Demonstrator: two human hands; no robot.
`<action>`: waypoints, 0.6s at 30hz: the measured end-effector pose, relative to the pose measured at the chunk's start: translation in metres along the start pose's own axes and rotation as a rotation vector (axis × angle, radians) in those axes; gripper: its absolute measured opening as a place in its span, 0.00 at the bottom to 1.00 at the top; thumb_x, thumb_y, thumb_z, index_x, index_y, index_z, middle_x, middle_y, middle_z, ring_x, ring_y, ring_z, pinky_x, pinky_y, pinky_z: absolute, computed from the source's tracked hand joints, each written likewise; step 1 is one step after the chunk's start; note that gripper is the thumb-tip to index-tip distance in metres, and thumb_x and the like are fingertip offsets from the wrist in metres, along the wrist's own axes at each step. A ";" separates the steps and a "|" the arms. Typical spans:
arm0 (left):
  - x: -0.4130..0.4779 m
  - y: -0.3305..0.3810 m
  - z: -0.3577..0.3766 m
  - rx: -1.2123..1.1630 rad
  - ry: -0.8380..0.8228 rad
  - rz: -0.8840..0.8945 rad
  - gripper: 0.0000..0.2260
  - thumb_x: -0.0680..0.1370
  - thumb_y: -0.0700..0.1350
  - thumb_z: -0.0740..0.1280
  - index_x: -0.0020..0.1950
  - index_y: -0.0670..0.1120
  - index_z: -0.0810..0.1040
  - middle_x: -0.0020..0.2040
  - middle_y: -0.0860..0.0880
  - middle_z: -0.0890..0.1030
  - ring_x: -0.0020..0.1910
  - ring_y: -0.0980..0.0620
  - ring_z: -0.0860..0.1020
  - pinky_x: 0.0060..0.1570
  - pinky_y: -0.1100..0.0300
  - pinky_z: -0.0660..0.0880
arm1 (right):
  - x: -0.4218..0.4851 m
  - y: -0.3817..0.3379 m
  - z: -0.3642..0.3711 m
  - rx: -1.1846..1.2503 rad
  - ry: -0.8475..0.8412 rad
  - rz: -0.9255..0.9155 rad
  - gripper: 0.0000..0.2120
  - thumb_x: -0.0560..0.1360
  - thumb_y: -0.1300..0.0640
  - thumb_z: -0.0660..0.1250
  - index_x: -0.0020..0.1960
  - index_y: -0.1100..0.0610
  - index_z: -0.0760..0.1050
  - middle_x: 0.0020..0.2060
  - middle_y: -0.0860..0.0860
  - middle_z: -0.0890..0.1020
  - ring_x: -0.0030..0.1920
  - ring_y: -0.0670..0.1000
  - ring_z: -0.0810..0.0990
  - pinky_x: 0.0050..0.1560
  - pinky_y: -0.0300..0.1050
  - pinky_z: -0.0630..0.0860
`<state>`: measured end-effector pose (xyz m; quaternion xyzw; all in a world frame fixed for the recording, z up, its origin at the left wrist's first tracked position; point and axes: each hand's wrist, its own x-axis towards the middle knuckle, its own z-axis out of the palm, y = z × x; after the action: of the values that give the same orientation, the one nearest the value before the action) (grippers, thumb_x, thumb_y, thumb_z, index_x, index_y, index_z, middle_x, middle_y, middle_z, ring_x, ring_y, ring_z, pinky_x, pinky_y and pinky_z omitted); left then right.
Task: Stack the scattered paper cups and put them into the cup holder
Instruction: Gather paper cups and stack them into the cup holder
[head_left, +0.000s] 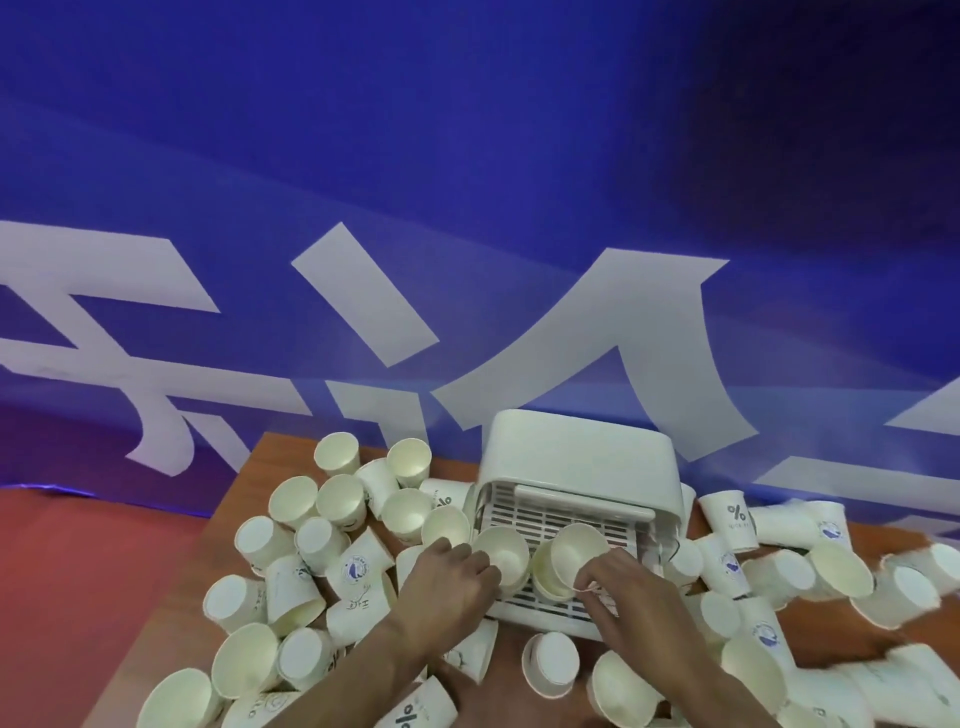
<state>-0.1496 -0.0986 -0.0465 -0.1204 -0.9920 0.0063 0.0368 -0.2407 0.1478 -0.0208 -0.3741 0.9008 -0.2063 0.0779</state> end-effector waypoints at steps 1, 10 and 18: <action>0.000 -0.001 0.000 -0.003 -0.020 -0.008 0.10 0.70 0.48 0.73 0.31 0.51 0.74 0.29 0.53 0.74 0.27 0.51 0.72 0.27 0.60 0.68 | 0.000 0.000 0.001 -0.010 -0.004 -0.007 0.10 0.72 0.55 0.72 0.46 0.42 0.75 0.42 0.37 0.76 0.44 0.38 0.75 0.35 0.33 0.73; 0.017 -0.008 -0.002 0.054 -0.166 0.018 0.08 0.72 0.51 0.69 0.33 0.52 0.78 0.31 0.53 0.77 0.29 0.52 0.76 0.30 0.61 0.70 | 0.004 -0.001 0.009 -0.081 -0.017 -0.069 0.09 0.71 0.57 0.73 0.44 0.45 0.75 0.39 0.39 0.76 0.42 0.39 0.75 0.33 0.35 0.70; 0.027 -0.009 0.015 -0.045 -0.183 -0.042 0.13 0.80 0.51 0.59 0.46 0.48 0.81 0.44 0.46 0.81 0.42 0.46 0.78 0.40 0.55 0.71 | 0.007 0.002 0.015 -0.083 -0.061 -0.053 0.05 0.74 0.54 0.69 0.46 0.45 0.75 0.41 0.40 0.77 0.43 0.41 0.75 0.35 0.37 0.72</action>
<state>-0.1789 -0.1005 -0.0597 -0.0994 -0.9934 -0.0055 -0.0564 -0.2423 0.1397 -0.0353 -0.4068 0.8956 -0.1593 0.0841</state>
